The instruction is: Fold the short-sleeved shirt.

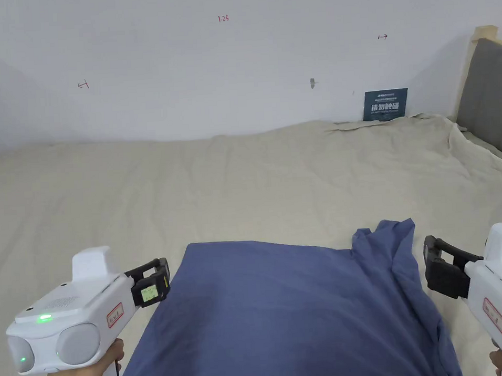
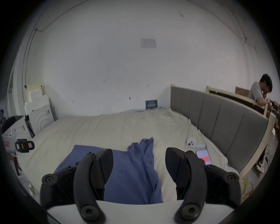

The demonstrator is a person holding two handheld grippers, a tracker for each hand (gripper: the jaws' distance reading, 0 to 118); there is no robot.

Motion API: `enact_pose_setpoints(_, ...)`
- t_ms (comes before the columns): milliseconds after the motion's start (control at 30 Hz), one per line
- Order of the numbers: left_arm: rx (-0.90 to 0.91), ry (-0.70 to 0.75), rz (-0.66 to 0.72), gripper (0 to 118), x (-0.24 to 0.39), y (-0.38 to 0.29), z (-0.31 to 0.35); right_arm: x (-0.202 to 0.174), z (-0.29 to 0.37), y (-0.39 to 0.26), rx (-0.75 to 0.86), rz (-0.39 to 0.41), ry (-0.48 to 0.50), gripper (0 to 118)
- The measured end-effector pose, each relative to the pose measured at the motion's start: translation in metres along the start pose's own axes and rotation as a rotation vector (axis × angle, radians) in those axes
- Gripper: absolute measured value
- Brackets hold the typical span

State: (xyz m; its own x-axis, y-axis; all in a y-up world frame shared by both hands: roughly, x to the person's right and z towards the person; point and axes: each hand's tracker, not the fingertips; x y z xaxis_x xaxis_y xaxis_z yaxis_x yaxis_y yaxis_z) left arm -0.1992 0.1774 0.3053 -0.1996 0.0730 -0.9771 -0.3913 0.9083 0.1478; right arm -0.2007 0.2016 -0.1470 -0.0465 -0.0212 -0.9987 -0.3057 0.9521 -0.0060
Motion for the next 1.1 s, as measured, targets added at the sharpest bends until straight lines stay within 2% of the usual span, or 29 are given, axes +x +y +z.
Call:
enact_pose_setpoints(67,0.026,-0.012,-0.025,79,0.008,0.001,0.0,0.004,-0.006,-0.001,0.018,0.014,-0.003,71)
enact_pose_setpoints(133,0.053,-0.03,-0.032,44,0.01,-0.001,-0.006,0.002,-0.003,0.0,0.036,0.018,0.002,43)
enact_pose_setpoints(200,0.069,-0.045,-0.029,11,0.015,-0.002,-0.008,0.0,-0.003,0.001,0.059,0.028,-0.001,4)
enact_pose_setpoints(267,0.073,-0.051,-0.027,0,0.018,0.0,-0.008,0.0,-0.002,0.002,0.073,0.033,-0.002,1)
enact_pose_setpoints(433,0.052,-0.05,-0.04,0,0.017,0.002,-0.028,0.0,-0.007,0.006,0.083,0.046,-0.009,1)
enact_pose_setpoints(567,-0.031,-0.097,0.001,0,0.015,0.012,-0.056,0.002,-0.018,0.009,0.071,0.035,-0.002,1)
enact_pose_setpoints(767,-0.21,-0.137,0.073,0,0.008,0.034,-0.146,0.006,-0.047,0.011,0.046,0.037,-0.015,1)
enact_pose_setpoints(1100,-0.451,-0.085,-0.047,0,0.021,0.037,-0.316,0.013,-0.114,0.003,-0.031,0.014,-0.029,1)
